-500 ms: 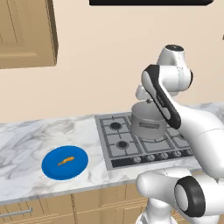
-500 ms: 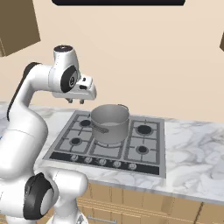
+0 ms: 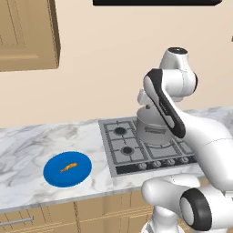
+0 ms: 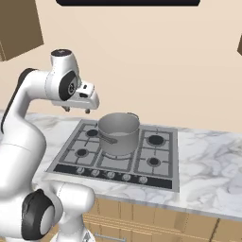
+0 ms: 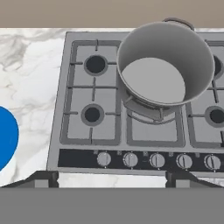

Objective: Retrieve the frozen meat and place it in the pot on a burner. Then turn the burner on.

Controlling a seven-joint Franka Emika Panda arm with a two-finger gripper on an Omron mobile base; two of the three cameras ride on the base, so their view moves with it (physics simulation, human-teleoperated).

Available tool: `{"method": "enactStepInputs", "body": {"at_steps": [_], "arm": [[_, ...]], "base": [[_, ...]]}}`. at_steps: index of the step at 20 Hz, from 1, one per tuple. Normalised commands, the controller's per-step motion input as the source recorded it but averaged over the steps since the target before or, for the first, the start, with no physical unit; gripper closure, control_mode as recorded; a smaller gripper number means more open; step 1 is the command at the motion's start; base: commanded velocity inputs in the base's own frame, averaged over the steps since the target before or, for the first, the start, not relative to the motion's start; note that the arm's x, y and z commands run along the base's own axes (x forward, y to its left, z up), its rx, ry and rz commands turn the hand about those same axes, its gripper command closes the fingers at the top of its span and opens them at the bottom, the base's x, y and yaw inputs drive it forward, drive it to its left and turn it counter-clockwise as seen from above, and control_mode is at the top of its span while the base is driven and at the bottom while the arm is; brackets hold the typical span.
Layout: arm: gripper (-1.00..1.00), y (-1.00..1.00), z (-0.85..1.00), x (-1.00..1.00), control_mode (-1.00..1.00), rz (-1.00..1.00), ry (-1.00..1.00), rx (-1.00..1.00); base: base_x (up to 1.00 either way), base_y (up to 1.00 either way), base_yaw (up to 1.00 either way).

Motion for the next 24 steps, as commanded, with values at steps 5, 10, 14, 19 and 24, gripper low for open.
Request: {"method": "enactStepInputs", "body": {"at_steps": [5, 10, 14, 19, 24], "arm": [[-1.0, 0.4, 0.0, 0.0, -1.0, -0.12, 0.0, 0.0], [-1.0, 0.2, -0.18, -0.12, -1.0, -0.26, 0.04, 0.01], [-1.0, 0.35, -0.22, -0.24, -1.0, -0.32, 0.11, 0.16], [-1.0, 0.49, -0.31, -0.1, -1.0, -0.2, 0.07, 0.22], [-1.0, 0.45, -0.25, 0.0, -1.0, -0.21, 0.02, 0.04]], "base": [[0.0, 0.0, 0.0], [0.0, 0.0, 0.0], [0.0, 0.0, 0.0], [0.0, 0.0, 0.0], [0.0, 0.0, 0.0]]}}
